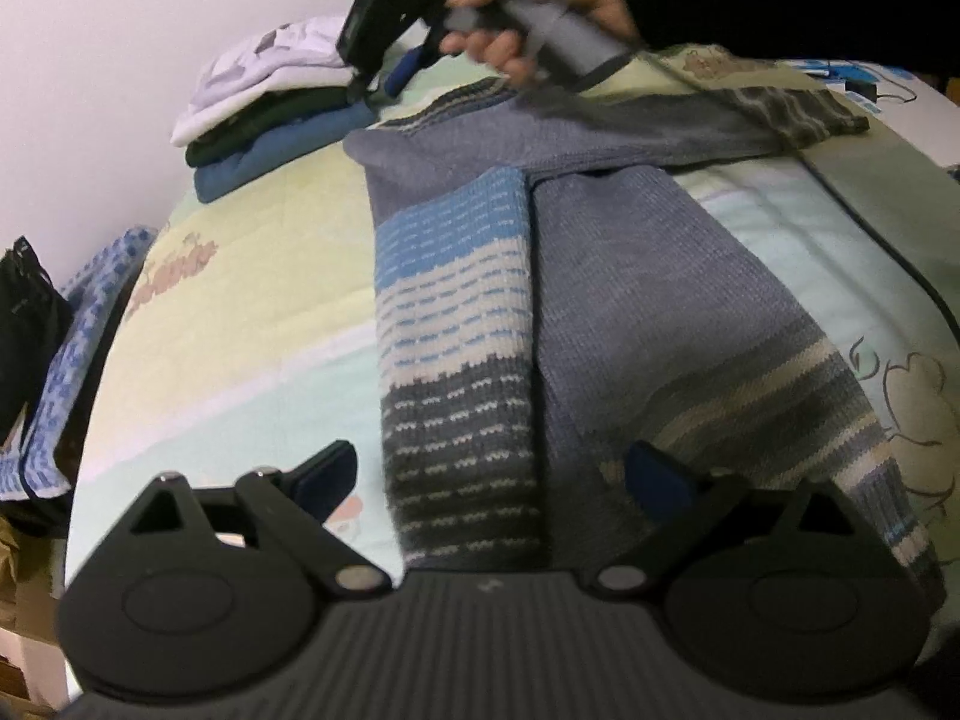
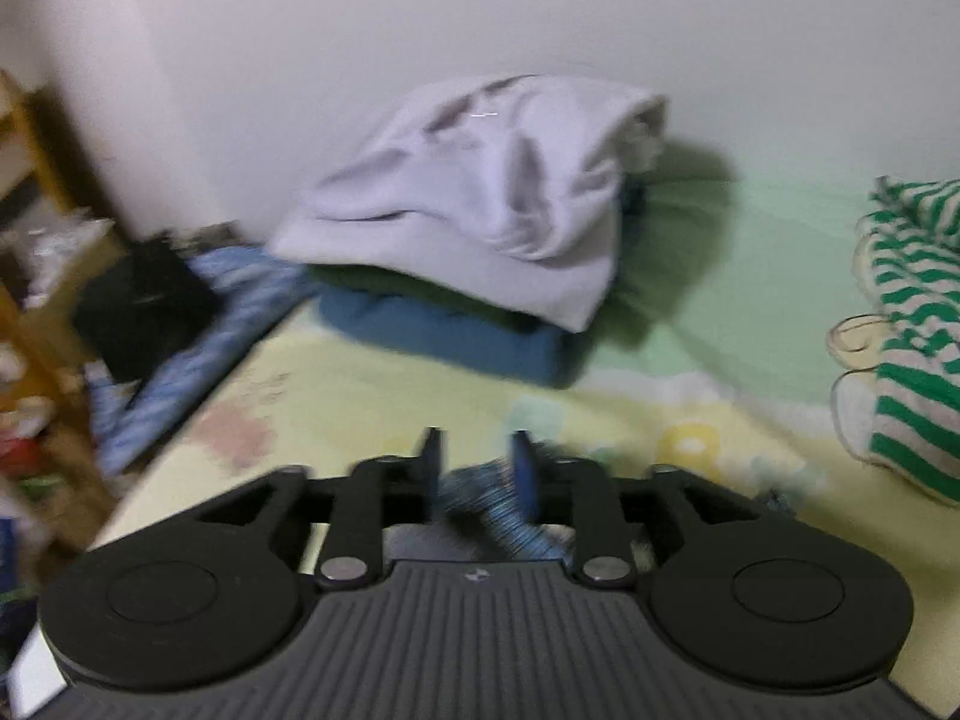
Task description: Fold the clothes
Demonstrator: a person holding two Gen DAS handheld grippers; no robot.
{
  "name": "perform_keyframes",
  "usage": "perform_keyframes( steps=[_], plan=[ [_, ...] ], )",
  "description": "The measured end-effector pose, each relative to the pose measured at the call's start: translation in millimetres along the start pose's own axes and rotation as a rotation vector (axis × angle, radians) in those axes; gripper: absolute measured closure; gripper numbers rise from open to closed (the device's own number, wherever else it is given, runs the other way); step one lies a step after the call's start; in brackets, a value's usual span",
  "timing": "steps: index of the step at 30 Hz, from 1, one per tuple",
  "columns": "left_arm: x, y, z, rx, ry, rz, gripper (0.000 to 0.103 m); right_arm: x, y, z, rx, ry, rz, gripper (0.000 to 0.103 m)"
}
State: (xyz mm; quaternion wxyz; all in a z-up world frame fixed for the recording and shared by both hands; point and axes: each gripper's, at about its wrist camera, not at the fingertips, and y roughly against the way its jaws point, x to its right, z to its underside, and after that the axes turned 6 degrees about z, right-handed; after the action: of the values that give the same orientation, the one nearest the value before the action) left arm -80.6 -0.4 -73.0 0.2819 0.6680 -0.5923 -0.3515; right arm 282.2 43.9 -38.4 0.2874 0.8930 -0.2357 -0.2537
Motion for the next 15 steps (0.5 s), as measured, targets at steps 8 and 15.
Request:
perform_keyframes(
  steps=[8,15],
  plan=[
    [-13,-8,1,-0.033,0.059,-0.054,0.027,-10,-29,13,-0.137,0.031,-0.042,0.092],
    [-22,-2,5,-0.022,0.141,-0.077,0.052,-36,-45,1,-0.053,0.049,0.012,0.097]
  ],
)
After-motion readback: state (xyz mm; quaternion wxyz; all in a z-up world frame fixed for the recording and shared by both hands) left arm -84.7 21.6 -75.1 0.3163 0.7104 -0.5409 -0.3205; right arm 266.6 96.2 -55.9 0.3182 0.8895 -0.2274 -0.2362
